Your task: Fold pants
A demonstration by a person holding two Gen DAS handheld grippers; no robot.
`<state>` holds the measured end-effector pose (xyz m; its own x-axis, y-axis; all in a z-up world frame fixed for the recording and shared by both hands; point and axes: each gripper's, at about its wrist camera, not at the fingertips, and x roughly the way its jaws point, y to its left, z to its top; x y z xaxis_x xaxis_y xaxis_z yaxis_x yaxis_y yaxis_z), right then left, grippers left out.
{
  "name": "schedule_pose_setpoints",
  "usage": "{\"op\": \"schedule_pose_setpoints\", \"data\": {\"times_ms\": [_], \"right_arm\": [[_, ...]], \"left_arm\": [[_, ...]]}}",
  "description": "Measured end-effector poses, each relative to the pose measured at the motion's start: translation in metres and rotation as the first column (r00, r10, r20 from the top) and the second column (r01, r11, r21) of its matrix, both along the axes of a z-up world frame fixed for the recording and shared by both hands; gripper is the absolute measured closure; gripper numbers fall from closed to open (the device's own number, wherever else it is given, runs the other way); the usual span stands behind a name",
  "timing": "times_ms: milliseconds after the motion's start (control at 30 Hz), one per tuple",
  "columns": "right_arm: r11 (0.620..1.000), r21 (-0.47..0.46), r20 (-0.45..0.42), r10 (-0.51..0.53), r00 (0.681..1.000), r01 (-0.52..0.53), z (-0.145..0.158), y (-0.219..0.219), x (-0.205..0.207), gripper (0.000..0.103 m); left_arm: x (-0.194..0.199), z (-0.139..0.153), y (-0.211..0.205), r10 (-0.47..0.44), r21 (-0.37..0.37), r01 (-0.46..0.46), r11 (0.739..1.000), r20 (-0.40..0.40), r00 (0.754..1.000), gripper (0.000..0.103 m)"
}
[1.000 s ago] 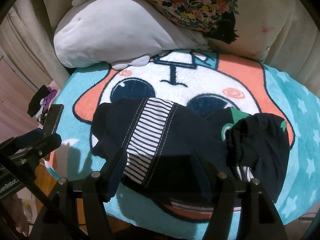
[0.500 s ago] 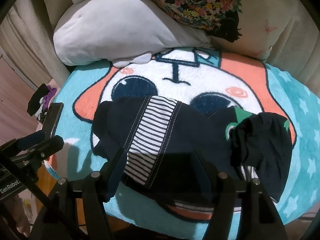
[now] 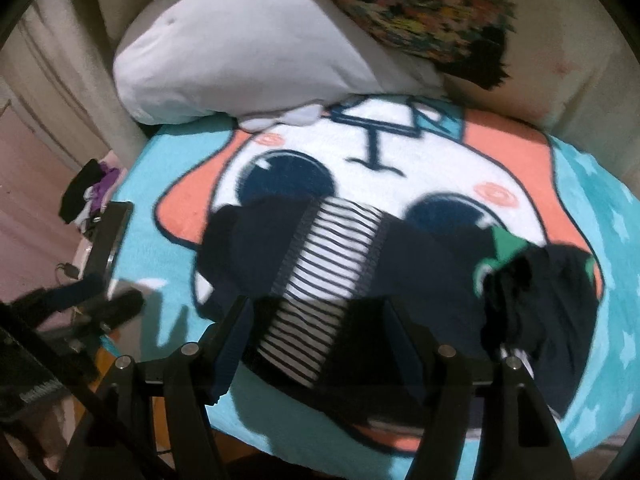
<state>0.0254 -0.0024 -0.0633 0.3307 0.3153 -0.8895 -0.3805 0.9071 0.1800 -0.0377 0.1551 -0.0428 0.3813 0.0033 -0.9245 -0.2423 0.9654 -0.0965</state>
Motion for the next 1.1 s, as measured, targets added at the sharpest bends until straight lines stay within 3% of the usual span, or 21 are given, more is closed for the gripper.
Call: {"op": "schedule_pose_setpoints", "data": {"times_ms": [200,333,567,800,900,967,1033,1100], "right_arm": [[0.997,0.078,-0.099,0.026,0.995,-0.018,-0.005,0.024,0.035,0.026],[0.997,0.079,-0.163,0.037,0.986,-0.025,-0.014,0.04,0.046,0.026],[0.99,-0.09,-0.126,0.099,0.987,-0.11,-0.03,0.078,0.044,0.021],[0.945,-0.266,-0.119,0.162,0.98,-0.189,-0.057,0.114,0.044,0.013],[0.931,-0.295,-0.115,0.189,0.975,-0.215,-0.063,0.12,0.043,0.012],[0.938,-0.267,-0.11,0.2,0.974,-0.222,-0.059,0.118,0.043,0.024],[0.942,-0.259,-0.087,0.199,0.976,-0.215,-0.051,0.113,0.043,0.057],[0.958,-0.204,-0.097,0.183,0.978,-0.2,-0.045,0.101,0.048,0.066]], "left_arm": [[-0.006,-0.015,0.015,0.049,-0.032,-0.051,0.998,-0.038,0.998,0.039],[-0.014,-0.022,0.022,0.08,-0.04,-0.082,0.996,-0.052,0.995,0.039],[-0.027,-0.031,0.034,0.133,-0.065,-0.138,0.988,-0.072,0.988,0.039],[-0.038,-0.036,0.038,0.159,-0.09,-0.166,0.982,-0.084,0.984,0.039],[-0.041,-0.039,0.036,0.16,-0.094,-0.169,0.981,-0.09,0.983,0.039],[-0.041,-0.04,0.034,0.157,-0.101,-0.166,0.981,-0.09,0.983,0.039],[-0.039,-0.043,0.032,0.143,-0.13,-0.154,0.98,-0.085,0.986,0.039],[-0.033,-0.049,0.027,0.117,-0.185,-0.129,0.974,-0.074,0.99,0.039]]}}
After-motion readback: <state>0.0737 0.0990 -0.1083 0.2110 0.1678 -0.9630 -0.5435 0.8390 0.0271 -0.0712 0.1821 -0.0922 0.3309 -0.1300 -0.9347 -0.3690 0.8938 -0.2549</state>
